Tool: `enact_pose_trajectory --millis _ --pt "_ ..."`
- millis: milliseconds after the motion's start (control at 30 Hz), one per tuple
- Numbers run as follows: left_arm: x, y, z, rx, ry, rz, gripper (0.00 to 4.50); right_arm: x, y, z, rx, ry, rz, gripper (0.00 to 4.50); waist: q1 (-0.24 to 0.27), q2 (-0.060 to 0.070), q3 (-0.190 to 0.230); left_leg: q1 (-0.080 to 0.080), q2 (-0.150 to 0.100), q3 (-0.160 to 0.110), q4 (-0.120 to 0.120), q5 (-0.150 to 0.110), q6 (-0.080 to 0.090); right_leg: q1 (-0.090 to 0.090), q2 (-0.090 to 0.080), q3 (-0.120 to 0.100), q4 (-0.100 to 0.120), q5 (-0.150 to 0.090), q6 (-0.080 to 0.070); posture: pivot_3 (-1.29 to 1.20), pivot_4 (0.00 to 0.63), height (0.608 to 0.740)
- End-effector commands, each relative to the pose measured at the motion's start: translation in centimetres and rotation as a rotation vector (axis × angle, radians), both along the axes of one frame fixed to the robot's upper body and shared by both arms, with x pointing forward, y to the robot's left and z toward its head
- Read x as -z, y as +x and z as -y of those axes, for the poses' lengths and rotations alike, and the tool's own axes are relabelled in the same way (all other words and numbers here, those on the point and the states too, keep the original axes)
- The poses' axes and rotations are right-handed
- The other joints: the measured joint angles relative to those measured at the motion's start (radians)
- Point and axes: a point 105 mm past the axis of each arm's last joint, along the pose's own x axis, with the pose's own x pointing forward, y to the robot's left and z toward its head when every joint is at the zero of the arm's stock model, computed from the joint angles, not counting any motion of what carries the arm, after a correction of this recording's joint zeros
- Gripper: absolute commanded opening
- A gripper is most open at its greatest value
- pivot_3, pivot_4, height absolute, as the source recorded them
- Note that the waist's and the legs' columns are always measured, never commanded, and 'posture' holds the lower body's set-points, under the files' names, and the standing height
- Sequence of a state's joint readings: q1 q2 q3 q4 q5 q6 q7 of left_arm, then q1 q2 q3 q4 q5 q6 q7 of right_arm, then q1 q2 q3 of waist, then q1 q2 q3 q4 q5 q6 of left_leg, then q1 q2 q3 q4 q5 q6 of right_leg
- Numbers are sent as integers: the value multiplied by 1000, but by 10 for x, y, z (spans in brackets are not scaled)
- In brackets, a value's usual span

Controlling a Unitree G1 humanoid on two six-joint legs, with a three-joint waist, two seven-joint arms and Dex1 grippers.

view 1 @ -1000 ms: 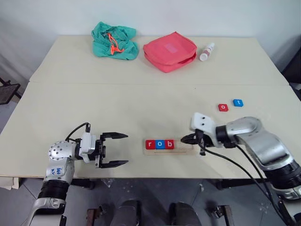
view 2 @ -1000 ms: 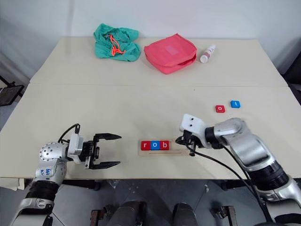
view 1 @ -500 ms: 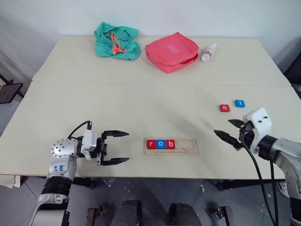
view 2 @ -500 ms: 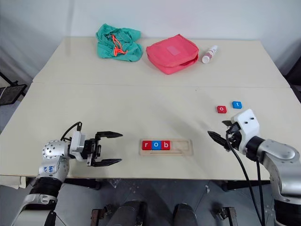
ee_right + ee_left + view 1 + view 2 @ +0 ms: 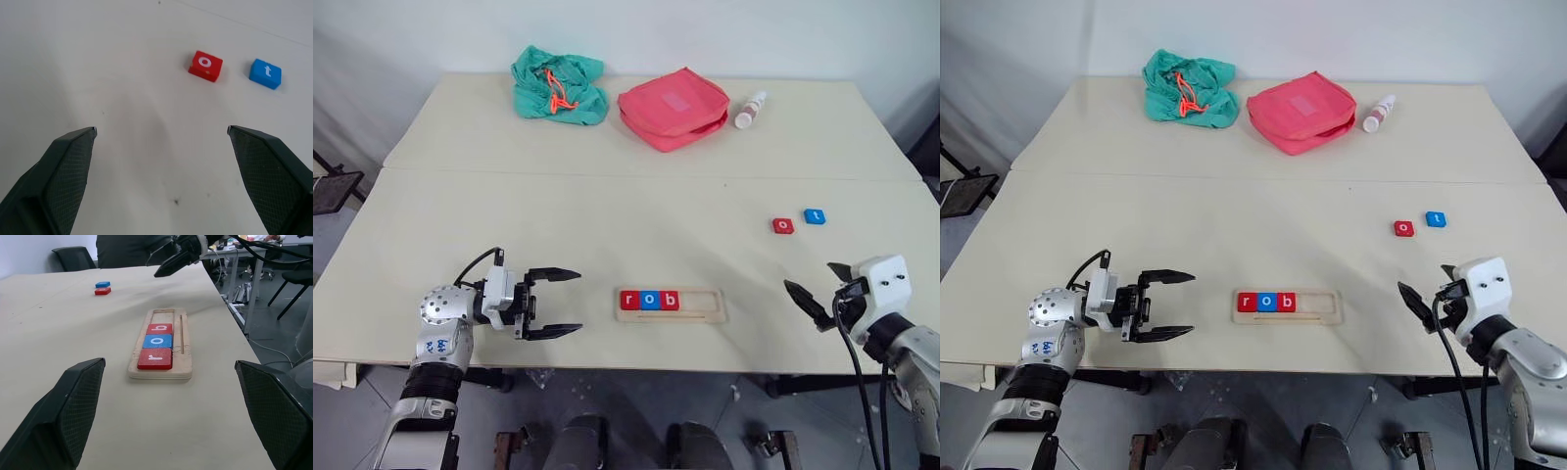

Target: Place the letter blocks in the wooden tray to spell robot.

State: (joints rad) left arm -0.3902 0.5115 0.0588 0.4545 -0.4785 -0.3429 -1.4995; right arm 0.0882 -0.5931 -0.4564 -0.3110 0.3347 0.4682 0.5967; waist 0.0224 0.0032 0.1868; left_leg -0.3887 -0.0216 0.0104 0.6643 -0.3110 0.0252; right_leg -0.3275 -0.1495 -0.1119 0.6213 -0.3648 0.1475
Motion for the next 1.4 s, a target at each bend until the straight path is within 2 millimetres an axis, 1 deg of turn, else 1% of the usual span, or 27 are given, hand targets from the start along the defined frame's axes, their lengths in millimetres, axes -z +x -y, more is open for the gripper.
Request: enact_pose_trajectory --millis 33,300,500,600,700,767,833,1000,1167,1400 --pt "-4 -1 -6 2 13 23 4500 -12 -2 8 34 3 55 4478 0 0 0 0 0 0 0 0 0 0 0 0 0 0 0 0 150 740" --pt "-4 1 -9 -2 19 28 4500 -16 3 4 20 8 47 4478 0 0 0 0 0 0 0 0 0 0 0 0 0 0 0 0 150 740" --pt "-4 0 -8 -4 16 30 4500 -19 11 -4 6 29 46 4478 0 0 0 0 0 0 0 0 0 0 0 0 0 0 0 0 150 740" --pt "-4 -1 -9 -4 17 32 4500 -21 17 -4 14 50 51 4478 -1 0 0 0 0 0 0 0 0 0 0 0 0 0 0 0 150 740" --pt "-4 -2 -9 -7 17 35 4500 -23 34 -5 44 114 43 4478 -2 0 0 0 0 0 0 0 0 0 0 0 0 0 0 0 150 740" --pt "-4 -4 -9 -8 16 36 4500 -24 51 -12 47 152 46 4478 -5 0 0 0 0 0 0 0 0 0 0 0 0 0 0 0 150 740" --pt "-4 -5 -8 -10 14 37 4500 -22 66 -17 51 148 48 4478 -13 0 0 1 1 0 0 0 0 0 0 0 0 0 0 0 150 740" --pt "-3 -9 -7 -15 10 39 4500 -17 100 -10 146 148 49 4478 -26 0 0 0 0 -1 -1 0 0 -1 0 0 2 0 0 0 150 740" --pt "-3 -13 -8 -29 7 41 4500 -13 121 -11 162 132 81 4478 -27 0 0 0 0 -1 -1 0 0 -1 0 0 2 0 0 0 150 740" --pt "-3 -15 -8 -41 6 41 4500 -4 133 -16 152 139 74 4478 -29 1 0 0 0 -1 -1 0 0 -1 0 0 2 0 0 0 150 740"
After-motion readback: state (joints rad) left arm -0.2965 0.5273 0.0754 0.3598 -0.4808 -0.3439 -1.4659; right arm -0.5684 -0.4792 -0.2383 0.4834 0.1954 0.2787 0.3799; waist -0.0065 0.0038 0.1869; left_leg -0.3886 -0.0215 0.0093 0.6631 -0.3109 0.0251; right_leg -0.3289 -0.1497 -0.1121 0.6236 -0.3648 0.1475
